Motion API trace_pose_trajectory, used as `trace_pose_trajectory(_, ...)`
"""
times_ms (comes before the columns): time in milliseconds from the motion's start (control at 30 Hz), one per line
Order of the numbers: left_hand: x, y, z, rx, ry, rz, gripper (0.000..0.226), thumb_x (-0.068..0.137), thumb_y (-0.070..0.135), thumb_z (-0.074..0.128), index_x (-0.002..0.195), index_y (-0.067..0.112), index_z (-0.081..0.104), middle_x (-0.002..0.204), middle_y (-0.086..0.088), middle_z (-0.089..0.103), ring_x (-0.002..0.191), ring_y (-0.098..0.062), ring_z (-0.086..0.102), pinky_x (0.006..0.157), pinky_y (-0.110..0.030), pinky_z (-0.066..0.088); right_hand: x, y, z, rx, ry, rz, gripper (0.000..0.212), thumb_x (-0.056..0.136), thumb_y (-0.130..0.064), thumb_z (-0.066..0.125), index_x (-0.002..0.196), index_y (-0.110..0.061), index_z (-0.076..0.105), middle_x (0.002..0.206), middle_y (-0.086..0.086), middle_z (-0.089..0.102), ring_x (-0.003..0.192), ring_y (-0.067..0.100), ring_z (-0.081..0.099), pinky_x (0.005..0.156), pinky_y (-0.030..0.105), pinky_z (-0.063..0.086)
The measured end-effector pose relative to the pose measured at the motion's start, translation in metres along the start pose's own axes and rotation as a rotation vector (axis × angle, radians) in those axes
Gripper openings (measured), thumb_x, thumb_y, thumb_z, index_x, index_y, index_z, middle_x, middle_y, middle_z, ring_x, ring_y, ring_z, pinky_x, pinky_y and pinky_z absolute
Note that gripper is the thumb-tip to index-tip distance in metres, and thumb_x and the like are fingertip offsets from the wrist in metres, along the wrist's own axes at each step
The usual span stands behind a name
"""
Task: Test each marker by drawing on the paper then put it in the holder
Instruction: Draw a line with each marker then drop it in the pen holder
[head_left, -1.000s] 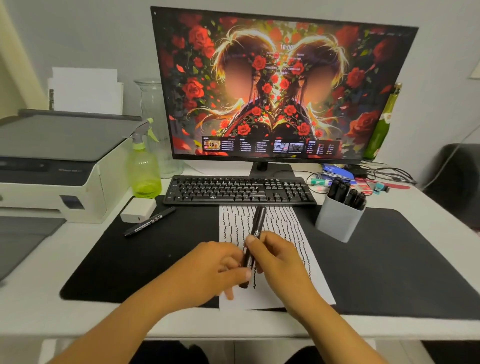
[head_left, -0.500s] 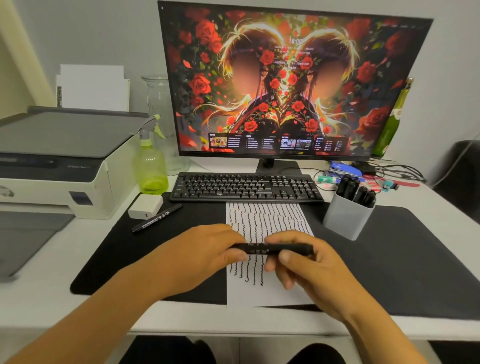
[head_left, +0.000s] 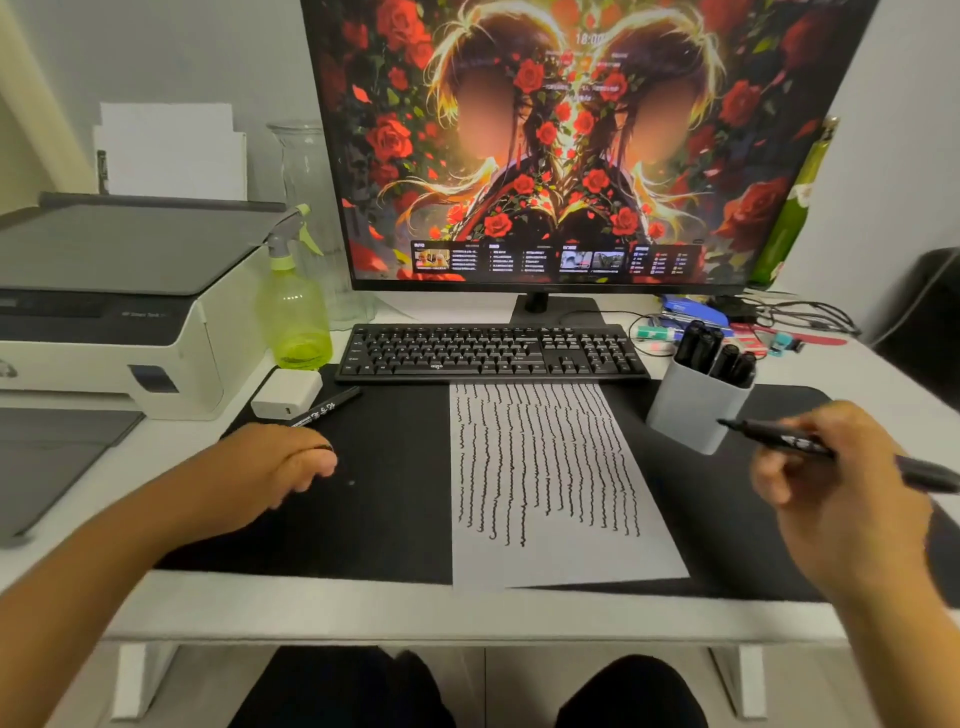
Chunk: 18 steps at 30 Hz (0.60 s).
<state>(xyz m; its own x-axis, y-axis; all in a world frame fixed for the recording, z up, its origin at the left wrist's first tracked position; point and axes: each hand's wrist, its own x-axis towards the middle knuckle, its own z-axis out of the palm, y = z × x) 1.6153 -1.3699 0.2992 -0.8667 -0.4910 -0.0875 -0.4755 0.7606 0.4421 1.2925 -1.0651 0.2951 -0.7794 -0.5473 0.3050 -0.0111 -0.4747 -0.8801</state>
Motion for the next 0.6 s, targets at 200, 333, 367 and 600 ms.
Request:
trace_pose_trajectory(200,0.046,0.034,0.063,0.102,0.109,0.083,0.028,0.090,0.054,0.046,0.112,0.039,0.056,0.097,0.026,0.055,0.085,0.006,0.055,0.074,-0.015,0.043,-0.014,0.049,0.054,-0.449,-0.309,0.117,0.015,0.094,-0.031,0.065,0.099,-0.018,0.072,0.085,0.009,0.074,0.070,0.023,0.071,0.050,0.027,0.055)
trace_pose_trajectory(333,0.070,0.045,0.089,0.060,0.253,0.096,0.035,0.091,0.050,0.049,0.119,0.032,0.056,0.106,0.014,0.055,0.091,-0.003,0.053,0.080,-0.024,0.047,-0.022,0.082,0.078,-0.647,-0.275,0.203,0.023,0.096,-0.019,0.061,0.076,-0.018,0.071,0.066,0.000,0.071,0.056,0.012,0.063,0.048,0.025,0.049)
trace_pose_trajectory(367,0.074,0.045,0.094,0.049,0.269,0.104,0.034,0.091,0.048,0.051,0.119,0.030,0.058,0.105,0.011,0.055,0.089,-0.004,0.053,0.080,-0.024,0.047,-0.025,0.088,0.080,-0.687,-0.257,0.209,0.026,0.095,-0.019,0.060,0.071,-0.020,0.069,0.062,-0.002,0.070,0.054,0.011,0.062,0.048,0.025,0.049)
trace_pose_trajectory(600,0.085,0.034,0.109,0.039,0.314,0.109,0.033,0.089,0.046,0.056,0.117,0.030,0.060,0.103,0.011,0.050,0.086,-0.003,0.046,0.078,-0.018,0.037,-0.032,0.100,0.081,-0.751,-0.156,0.198,0.022,0.091,-0.022,0.063,0.070,-0.016,0.064,0.062,0.005,0.068,0.063,0.036,0.064,0.059,0.046,0.056)
